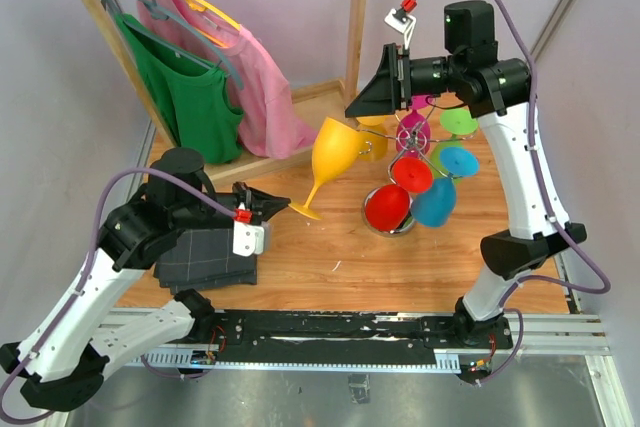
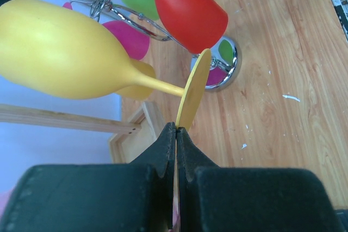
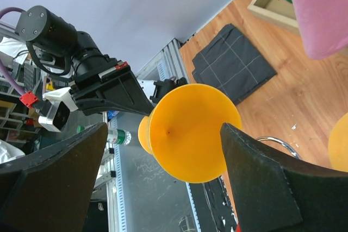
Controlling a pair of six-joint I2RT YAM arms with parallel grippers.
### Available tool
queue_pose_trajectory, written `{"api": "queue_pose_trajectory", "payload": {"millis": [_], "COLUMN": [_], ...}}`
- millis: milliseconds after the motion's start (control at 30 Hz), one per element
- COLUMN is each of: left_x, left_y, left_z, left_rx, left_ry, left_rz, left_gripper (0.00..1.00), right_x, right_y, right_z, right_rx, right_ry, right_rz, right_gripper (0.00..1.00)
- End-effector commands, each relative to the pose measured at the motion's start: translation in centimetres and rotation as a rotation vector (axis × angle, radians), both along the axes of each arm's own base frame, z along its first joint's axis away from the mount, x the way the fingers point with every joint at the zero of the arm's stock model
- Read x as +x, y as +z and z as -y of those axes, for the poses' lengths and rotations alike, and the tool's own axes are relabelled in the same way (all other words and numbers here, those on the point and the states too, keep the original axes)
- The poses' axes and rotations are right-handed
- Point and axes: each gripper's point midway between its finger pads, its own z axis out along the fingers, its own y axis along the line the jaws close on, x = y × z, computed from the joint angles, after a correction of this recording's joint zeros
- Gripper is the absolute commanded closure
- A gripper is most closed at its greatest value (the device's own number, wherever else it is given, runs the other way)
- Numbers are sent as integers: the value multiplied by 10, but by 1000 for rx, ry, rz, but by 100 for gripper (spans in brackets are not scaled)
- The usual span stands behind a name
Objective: Take the wine glass off the wine glass rack
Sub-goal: Place the wine glass at the center of the board.
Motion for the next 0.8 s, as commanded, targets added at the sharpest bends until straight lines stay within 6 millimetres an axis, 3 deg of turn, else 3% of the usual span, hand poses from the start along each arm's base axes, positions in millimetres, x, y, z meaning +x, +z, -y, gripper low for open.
{"api": "queue_pose_trajectory", "payload": {"millis": [0, 500, 633, 767], "left_x": [-6, -9, -9, -8], "left_y": [0, -6, -4, -5], "left_z": [-1, 0, 0, 0], "left_rx": [10, 35, 37, 42], "left_ry": [-38, -86, -90, -88], "left_rz": [55, 89, 104, 115], "left_gripper": [100, 100, 100, 100], "right_x": [-26, -63, -68, -72], "right_y": [4, -13, -19, -24], "right_z": [-4, -15, -17, -19], "right_rx": [-14, -89, -107, -118], "right_ry": [57, 139, 155, 171], "right_rz": [53, 44, 32, 19], "right_gripper": [15, 26, 34, 54]}}
